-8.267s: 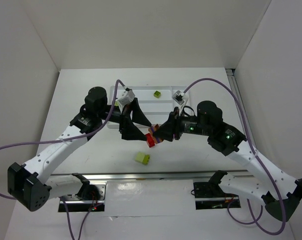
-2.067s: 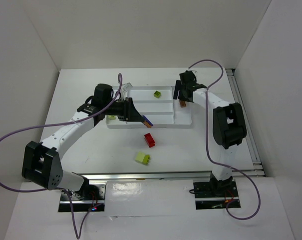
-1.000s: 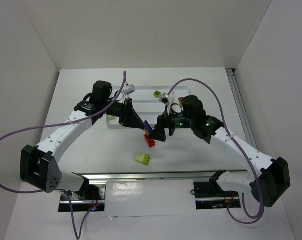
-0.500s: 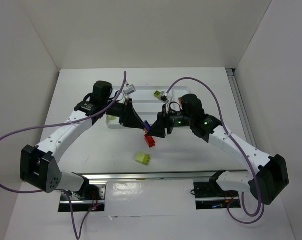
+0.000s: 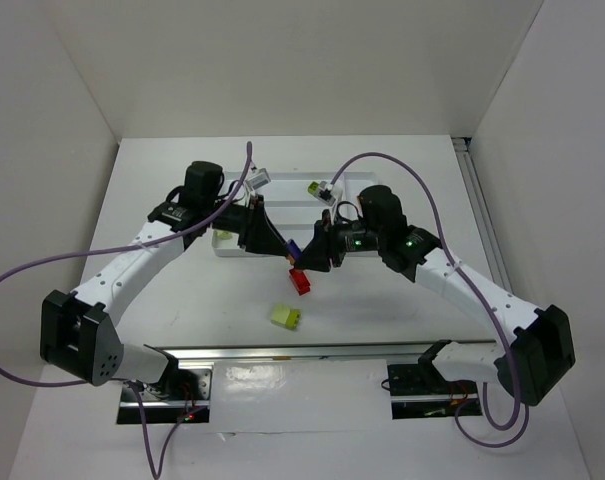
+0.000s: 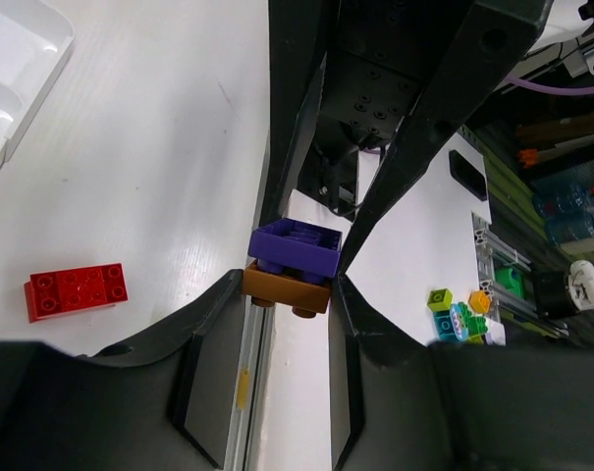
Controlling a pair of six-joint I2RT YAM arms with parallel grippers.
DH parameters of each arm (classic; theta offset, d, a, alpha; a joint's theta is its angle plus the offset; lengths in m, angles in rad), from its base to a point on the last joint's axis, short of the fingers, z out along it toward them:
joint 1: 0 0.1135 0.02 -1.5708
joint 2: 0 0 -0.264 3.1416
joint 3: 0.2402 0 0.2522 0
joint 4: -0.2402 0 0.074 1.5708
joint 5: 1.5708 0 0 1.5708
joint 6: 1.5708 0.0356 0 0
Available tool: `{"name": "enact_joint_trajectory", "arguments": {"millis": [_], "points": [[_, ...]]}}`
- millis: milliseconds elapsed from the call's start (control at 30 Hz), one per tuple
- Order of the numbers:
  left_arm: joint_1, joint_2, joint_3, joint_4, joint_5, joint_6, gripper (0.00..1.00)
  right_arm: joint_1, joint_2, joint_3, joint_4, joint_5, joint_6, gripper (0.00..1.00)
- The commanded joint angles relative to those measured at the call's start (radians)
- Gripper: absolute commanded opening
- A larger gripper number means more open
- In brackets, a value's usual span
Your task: Sort the legos into containers by color
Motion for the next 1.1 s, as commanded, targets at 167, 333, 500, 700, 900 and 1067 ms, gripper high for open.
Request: {"name": "enact_joint_trajectory", "arguments": {"millis": [167,333,500,700,900,1067], "points": [[-0.007,0.007,0.018,0.016,0.013,0.02,0.0,-0.021,-0.061,0.048,0.069,0.143,0.038,0.35],[-0.007,0.027,0.018,0.016,-0.01,0.02,0.0,-0.044,-0.12,0.016,0.083,0.18,0.058,0.35],[-0.007,0.038,0.018,0.016,-0.019,0.011,0.0,-0.054,-0.129,0.016,0.074,0.194,0.067,0.35],[0.002,0.038,0.018,-0.005,-0.108,-0.012,0.0,-0.063,-0.152,0.017,0.017,0.377,0.077,0.35],[0.082,0.05,0.097,-0.157,-0.503,-0.133,0.0,-0.063,0.012,0.109,-0.164,0.79,0.133,0.35],[0.102,0.061,0.147,-0.231,-0.749,-0.225,0.0,-0.054,0.182,0.168,-0.152,0.904,0.133,0.35]]}}
